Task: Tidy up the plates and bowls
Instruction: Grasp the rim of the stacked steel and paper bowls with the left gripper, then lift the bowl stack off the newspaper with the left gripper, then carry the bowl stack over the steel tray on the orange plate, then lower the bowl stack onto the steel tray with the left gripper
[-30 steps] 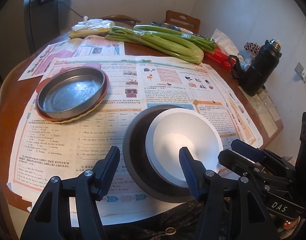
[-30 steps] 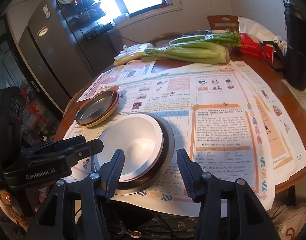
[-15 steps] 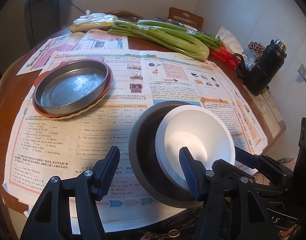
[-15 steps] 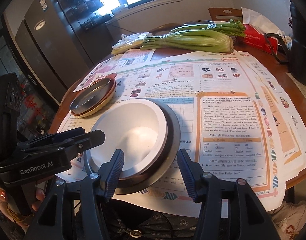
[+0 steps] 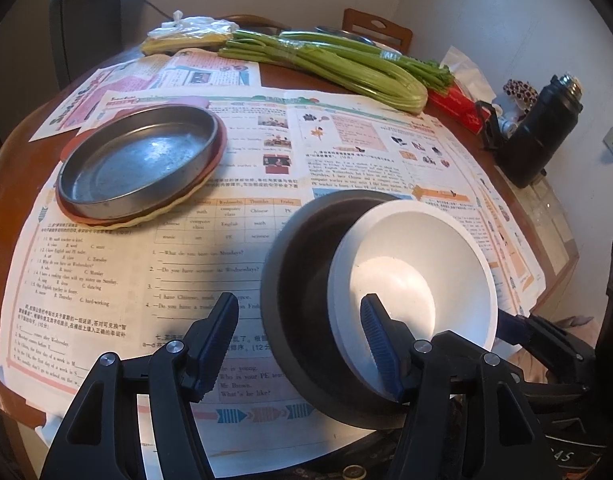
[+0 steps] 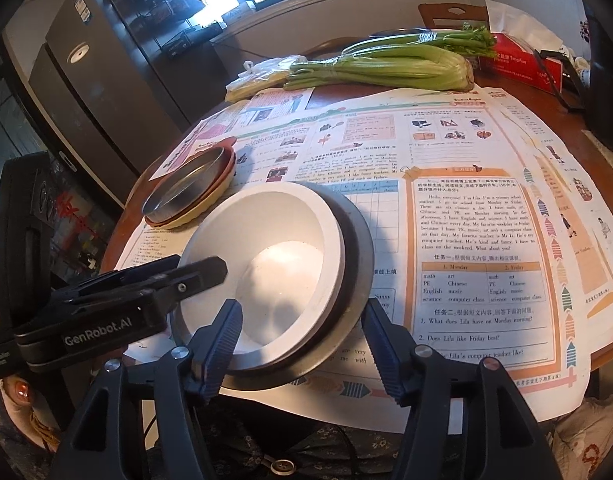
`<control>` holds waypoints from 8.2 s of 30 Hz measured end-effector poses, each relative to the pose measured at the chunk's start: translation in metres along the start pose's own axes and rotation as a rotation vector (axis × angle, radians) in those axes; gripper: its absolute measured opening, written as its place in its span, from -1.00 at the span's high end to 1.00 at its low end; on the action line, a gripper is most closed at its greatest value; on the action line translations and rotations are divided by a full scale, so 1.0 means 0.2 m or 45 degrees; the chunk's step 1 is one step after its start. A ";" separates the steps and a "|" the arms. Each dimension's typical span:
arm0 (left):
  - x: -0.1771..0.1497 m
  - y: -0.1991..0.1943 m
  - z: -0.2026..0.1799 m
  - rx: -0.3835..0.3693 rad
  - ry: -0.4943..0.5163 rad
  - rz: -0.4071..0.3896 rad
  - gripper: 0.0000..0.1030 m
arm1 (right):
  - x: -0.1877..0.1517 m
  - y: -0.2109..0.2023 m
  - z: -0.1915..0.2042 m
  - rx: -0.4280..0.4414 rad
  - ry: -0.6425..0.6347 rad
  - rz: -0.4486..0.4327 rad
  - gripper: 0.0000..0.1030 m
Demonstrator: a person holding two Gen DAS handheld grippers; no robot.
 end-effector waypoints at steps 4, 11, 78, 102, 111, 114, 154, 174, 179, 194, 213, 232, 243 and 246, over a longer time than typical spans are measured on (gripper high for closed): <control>-0.02 0.02 -0.03 -0.013 0.026 0.031 -0.26 | 0.00 0.00 0.01 0.017 -0.011 0.001 -0.20; -0.04 0.06 -0.05 -0.012 0.023 0.058 -0.26 | 0.00 0.02 -0.03 0.024 0.002 -0.001 -0.19; 0.20 0.42 -0.19 -0.094 0.067 0.036 -0.21 | 0.19 0.28 -0.32 0.060 0.172 0.030 -0.07; 0.12 0.31 -0.15 -0.141 -0.020 0.030 -0.04 | 0.11 0.19 -0.21 0.046 0.154 0.015 -0.03; 0.16 0.23 -0.05 -0.132 -0.069 -0.010 -0.04 | 0.13 0.19 -0.09 0.057 0.096 0.019 -0.03; 0.18 0.19 -0.02 -0.132 -0.077 -0.038 -0.04 | 0.15 0.19 -0.05 0.067 0.079 0.010 -0.03; 0.65 -0.32 0.60 -0.006 -0.191 -0.372 -0.04 | 0.59 0.30 0.75 0.274 -0.227 -0.069 -0.03; 0.71 -0.09 0.77 0.032 -0.227 -0.294 -0.04 | 0.63 0.58 0.78 0.299 -0.187 -0.011 -0.03; 0.67 0.00 0.81 0.043 -0.238 -0.229 -0.04 | 0.58 0.67 0.75 0.294 -0.154 0.046 -0.03; 0.59 0.11 0.85 0.055 -0.243 -0.172 -0.05 | 0.49 0.75 0.73 0.250 -0.146 0.119 -0.02; 0.55 0.17 0.86 0.112 -0.194 -0.145 -0.04 | 0.46 0.77 0.72 0.184 -0.192 0.099 -0.01; 0.51 0.13 0.89 0.112 -0.207 -0.146 -0.08 | 0.48 0.78 0.73 0.151 -0.222 0.053 -0.02; 0.51 0.09 0.89 0.101 -0.202 -0.168 -0.08 | 0.44 0.78 0.71 0.095 -0.285 0.055 -0.02; 0.51 0.07 0.89 0.088 -0.222 -0.184 -0.08 | 0.44 0.77 0.70 0.064 -0.303 0.047 -0.02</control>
Point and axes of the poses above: each gripper's, at about its wrist camera, not at the fingertips, and y roughly the way its jaws point, z to its left, x to its top, the point moved 6 cm from there along y, roughly the way its jaws point, and after that the axes turned 14 degrees about -z, right-handed, at the moved point
